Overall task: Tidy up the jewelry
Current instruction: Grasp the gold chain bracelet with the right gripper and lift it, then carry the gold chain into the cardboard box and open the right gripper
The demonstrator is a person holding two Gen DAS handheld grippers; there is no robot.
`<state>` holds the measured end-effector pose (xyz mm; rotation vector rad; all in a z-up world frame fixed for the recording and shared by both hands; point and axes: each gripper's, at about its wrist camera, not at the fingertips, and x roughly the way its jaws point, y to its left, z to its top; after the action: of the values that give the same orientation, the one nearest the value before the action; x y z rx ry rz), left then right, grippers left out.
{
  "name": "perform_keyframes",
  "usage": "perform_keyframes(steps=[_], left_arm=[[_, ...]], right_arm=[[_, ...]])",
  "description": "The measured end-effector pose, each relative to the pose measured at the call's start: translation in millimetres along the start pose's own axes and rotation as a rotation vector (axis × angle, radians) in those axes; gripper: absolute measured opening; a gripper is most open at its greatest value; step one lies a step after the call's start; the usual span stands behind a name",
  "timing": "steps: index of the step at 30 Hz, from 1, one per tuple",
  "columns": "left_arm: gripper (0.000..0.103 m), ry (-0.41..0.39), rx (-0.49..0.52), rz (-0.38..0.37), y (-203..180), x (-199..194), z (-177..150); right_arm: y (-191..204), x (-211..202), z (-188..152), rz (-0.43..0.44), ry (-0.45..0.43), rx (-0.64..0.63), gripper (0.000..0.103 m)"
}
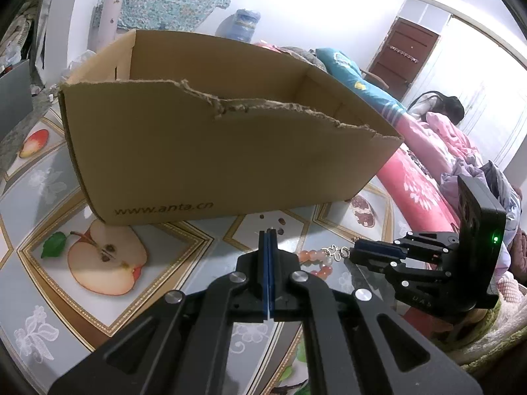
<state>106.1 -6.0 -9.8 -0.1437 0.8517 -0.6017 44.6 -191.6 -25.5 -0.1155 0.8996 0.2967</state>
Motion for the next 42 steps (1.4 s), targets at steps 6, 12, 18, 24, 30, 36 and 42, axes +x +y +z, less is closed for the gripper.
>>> perform_keyframes(steps=[6, 12, 18, 24, 30, 36, 42], left_arm=[[0.000, -0.004, 0.003, 0.002, -0.6, -1.9, -1.2], [0.000, -0.030, 0.010, -0.006, -5.6, -13.9, 0.0], [0.000, -0.095, 0.040, -0.049, -20.3, -44.4, 15.2], [0.000, -0.203, 0.124, -0.096, -42.4, -81.0, 51.9], [0.000, -0.210, 0.180, -0.099, -50.7, -75.7, 94.0], [0.000, -0.067, 0.096, -0.035, -26.2, -21.6, 132.0], [0.000, 0.060, 0.053, 0.036, -6.2, 29.9, 145.9]], right_arm=[[-4.8, -10.5, -0.8, 0.001, -0.012, 0.004, 0.010], [-5.8, -29.6, 1.6, 0.014, -0.051, 0.022, 0.010], [-13.3, -68.1, 23.1, 0.078, -0.161, 0.051, 0.010], [-20.6, -99.8, 78.2, 0.177, -0.303, 0.054, 0.010], [-35.0, -90.0, 134.8, 0.284, -0.291, 0.078, 0.010], [-61.1, -33.6, 182.2, 0.336, -0.076, 0.162, 0.010], [-70.1, 20.4, 204.8, 0.319, 0.083, 0.195, 0.010]])
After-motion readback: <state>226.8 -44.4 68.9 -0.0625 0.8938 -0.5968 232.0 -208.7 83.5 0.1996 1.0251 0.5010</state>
